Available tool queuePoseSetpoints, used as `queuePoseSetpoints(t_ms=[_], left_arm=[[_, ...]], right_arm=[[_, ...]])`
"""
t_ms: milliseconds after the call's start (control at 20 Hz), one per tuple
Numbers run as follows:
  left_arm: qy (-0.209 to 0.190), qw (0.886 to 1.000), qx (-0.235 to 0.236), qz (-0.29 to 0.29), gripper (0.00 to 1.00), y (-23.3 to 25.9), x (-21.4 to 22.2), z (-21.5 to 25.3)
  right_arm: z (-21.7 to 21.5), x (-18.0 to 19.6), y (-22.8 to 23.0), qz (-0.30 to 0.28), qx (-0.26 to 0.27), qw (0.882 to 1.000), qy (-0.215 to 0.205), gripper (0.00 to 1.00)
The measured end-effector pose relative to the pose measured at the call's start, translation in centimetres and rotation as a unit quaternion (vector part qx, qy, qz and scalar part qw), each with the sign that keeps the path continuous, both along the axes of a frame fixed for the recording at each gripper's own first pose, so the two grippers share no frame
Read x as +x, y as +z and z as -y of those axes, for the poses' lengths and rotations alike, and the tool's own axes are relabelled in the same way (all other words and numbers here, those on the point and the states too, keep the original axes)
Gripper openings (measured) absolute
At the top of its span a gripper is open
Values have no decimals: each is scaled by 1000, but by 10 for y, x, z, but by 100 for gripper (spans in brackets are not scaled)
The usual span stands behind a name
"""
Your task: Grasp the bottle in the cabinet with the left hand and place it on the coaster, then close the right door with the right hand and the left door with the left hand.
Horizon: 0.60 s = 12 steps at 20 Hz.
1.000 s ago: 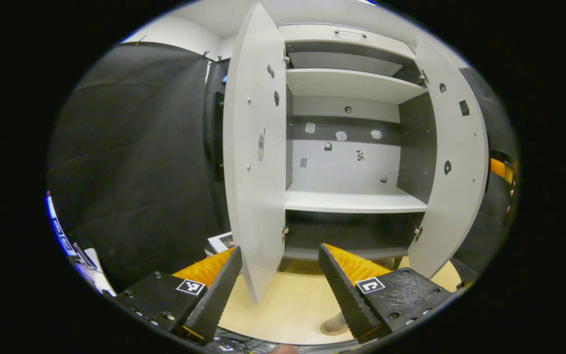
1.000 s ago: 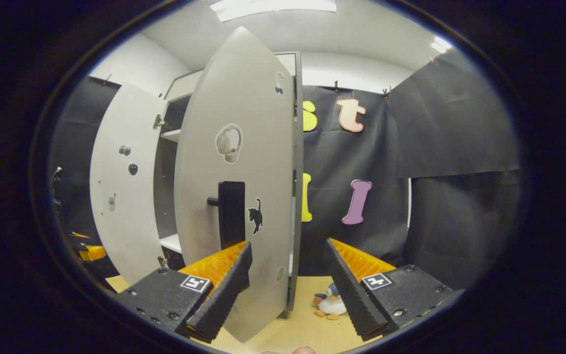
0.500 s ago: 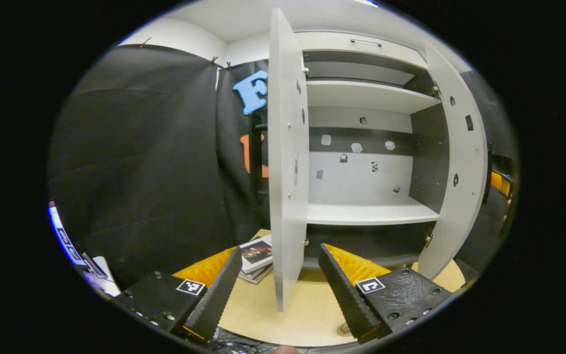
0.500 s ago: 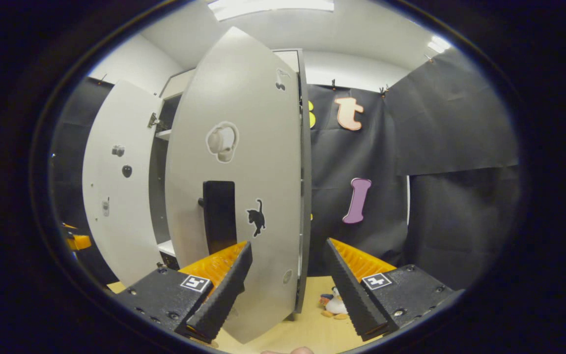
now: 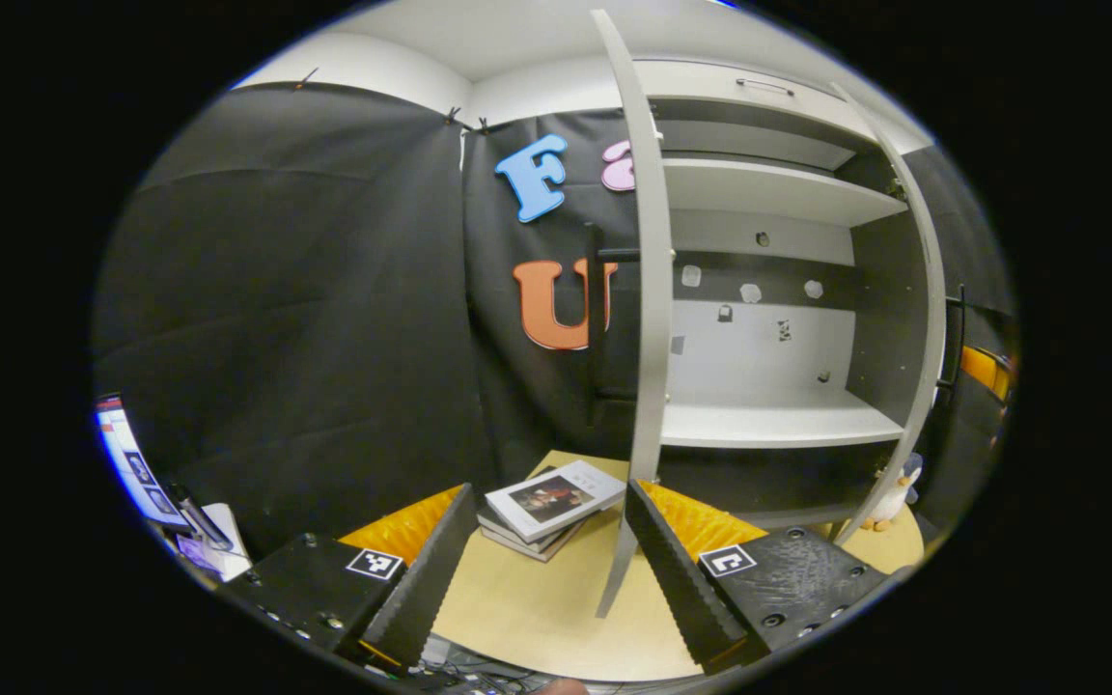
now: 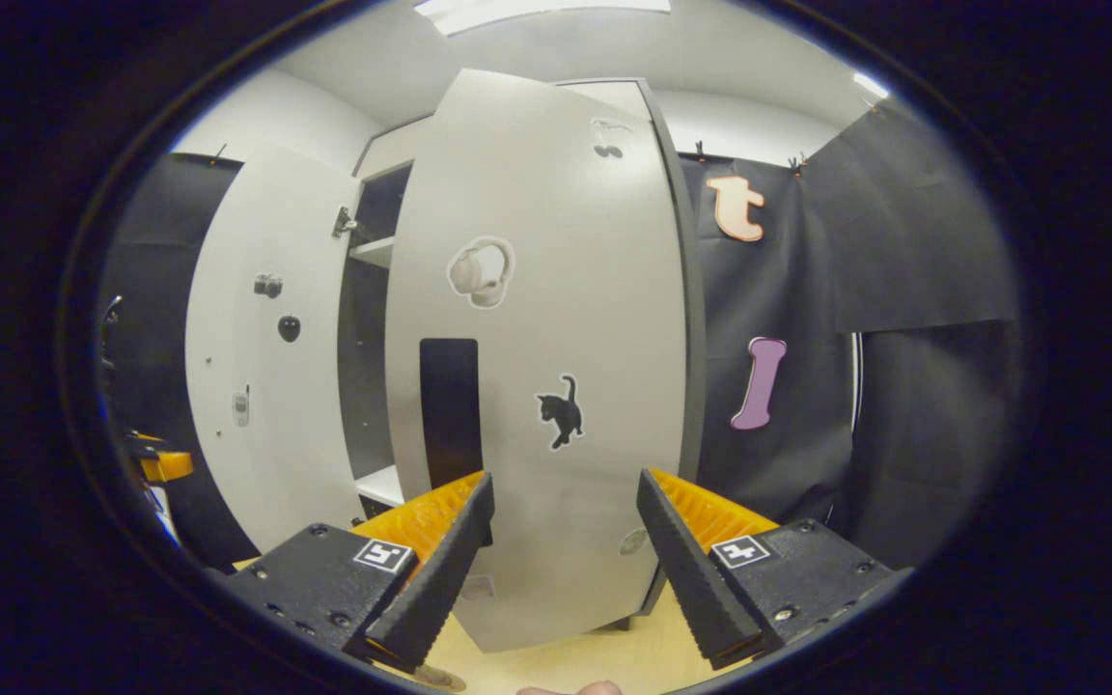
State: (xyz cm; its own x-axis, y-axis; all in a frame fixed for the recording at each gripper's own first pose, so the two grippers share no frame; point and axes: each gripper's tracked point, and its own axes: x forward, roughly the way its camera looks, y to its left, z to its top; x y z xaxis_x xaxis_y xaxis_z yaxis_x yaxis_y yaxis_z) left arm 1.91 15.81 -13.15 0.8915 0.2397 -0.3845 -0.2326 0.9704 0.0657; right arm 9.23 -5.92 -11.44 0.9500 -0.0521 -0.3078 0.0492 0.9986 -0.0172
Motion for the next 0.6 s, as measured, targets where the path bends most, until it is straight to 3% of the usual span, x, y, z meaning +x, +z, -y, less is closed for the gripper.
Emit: queuePoseSetpoints(t_ms=[150, 250, 300, 350, 500, 600], left_arm=[[8, 1000, -15, 5, 96, 6, 7, -12], [11, 1000, -21, 15, 100, 11, 16, -21], [19, 1000, -18, 16, 92, 10, 22, -30], [26, 999, -18, 14, 100, 11, 26, -37], [27, 999, -32, 27, 96, 23, 44, -43], [26, 999, -29, 36, 100, 30, 54, -46]], right_arm=[[-2, -7, -1, 0, -16, 1000, 4, 98], [6, -13, 1, 8, -20, 1000, -7, 94], [11, -16, 0, 7, -20, 1000, -12, 98], [16, -20, -4, 1, -21, 1000, -17, 98], [35, -38, -6, -5, -24, 999, -35, 98], [47, -50, -8, -10, -24, 999, -48, 98]])
